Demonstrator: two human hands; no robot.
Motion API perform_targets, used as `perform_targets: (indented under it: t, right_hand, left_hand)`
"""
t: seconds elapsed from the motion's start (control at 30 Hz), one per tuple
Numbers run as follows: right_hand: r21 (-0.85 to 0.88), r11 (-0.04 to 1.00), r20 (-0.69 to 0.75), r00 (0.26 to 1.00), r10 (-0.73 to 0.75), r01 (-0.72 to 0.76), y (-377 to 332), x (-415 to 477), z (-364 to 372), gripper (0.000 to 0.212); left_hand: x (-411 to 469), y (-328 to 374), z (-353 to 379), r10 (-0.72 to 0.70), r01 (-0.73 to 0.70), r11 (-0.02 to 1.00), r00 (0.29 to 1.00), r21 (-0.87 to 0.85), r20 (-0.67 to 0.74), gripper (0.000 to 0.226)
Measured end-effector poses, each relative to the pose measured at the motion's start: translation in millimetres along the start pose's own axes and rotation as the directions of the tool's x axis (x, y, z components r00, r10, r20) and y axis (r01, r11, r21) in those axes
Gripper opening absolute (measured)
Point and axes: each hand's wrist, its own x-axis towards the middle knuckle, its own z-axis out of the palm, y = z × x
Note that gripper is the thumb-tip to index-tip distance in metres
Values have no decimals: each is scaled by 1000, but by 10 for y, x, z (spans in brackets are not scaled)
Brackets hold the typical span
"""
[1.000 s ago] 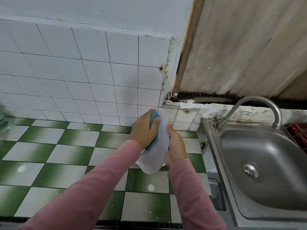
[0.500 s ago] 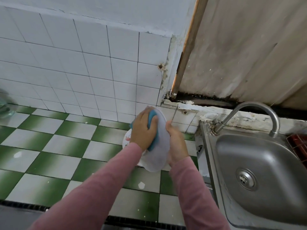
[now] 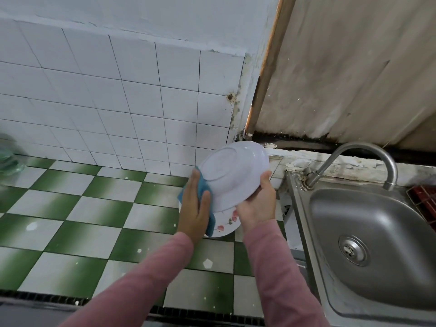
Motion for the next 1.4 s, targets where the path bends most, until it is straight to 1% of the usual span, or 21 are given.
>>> perform_targets:
  t: [0.07,0.13,0.2,0.27,0.33,0.4,0.43,0.5,0.53,0.6,0.67,0.7,0.77,0.83,0.9,0.97,1.03,1.13,1.2,1.3,1.4]
  right_hand:
    - [17,1000,-10,1000,14,-14,34,48,39,54]
    - [4,998,-54,996,67,-67,41,58,96,56]
    - [-3,996,-93,991,92,-93,47,34,148,56]
    - [-24,997,-132,988,75,-79,28,-8,193,51]
    - [-88,995,-138,990,31,-44,-21,-49,248,47]
    - [-173,985,-122,992,-17,-4,-88,-49,261,46]
    - [-233,972,-108,993,-50,23,-133,-85,268,44]
    - [-332,939,-40,994,-104,85,-222,-181,251,36]
    - [-400,909,-12,991,-135,119,-260,-228,205,32]
    - [-576,788,-3,963,-269,219,-338,-343,73,23]
    - [-711,633,-22,890,-455,306,-408,-446,-151,21]
    - [-749,581,-51,848,-528,317,-435,-497,-271,25]
    - [-802,519,-117,774,-622,296,-476,-595,-539,48]
    - [-837,497,-194,728,-658,227,-518,-690,-816,75]
    - [-802,564,-279,710,-646,199,-595,-782,-1074,84]
    - [-713,662,-331,720,-610,233,-677,-1006,-1241,62]
    - [-626,729,-325,756,-569,279,-749,-1187,-1446,45]
    - [-483,802,-294,797,-528,352,-910,-1466,-1729,43]
    - [-360,855,-316,813,-489,374,-1038,-1619,-1967,42]
    - [-302,874,-345,812,-472,379,-1250,-1822,-2350,40]
    - [-307,866,-398,773,-494,395,-1516,-2020,-2773,37]
  left_hand:
    - [18,-83,-96,275,-302,927,950,222,148,76]
    - [84,-134,-170,417,-494,807,865,323,281,86]
    - [170,-164,-215,517,-606,708,795,364,317,81]
    - [259,-170,-257,538,-617,697,787,365,304,81]
    - [322,-113,-293,514,-582,752,811,308,279,81]
    - [348,8,-292,479,-522,830,848,195,228,61]
    - [345,104,-279,429,-455,883,881,112,198,52]
    - [321,339,-242,210,-199,977,964,-80,161,43]
    - [309,430,-219,84,-59,987,983,-151,162,38]
    - [309,514,-148,-95,133,959,983,-250,157,23]
    - [303,536,-65,-224,274,902,958,-334,181,14]
    - [298,537,-22,-284,343,866,936,-365,206,15]
    - [279,543,76,-369,464,788,882,-404,293,28]
    - [231,605,172,-385,532,728,840,-433,383,47]
    - [170,686,297,-366,577,672,803,-464,469,53]
    - [85,775,462,-340,616,647,761,-450,553,47]
    - [-22,914,642,-318,636,639,730,-432,605,39]
    - [-220,1112,922,-261,632,662,698,-403,667,38]
    - [-368,1205,1136,-231,633,671,673,-386,702,40]
    - [-592,1320,1475,-219,647,678,630,-348,745,41]
    - [-869,1460,1899,-207,644,698,600,-314,773,38]
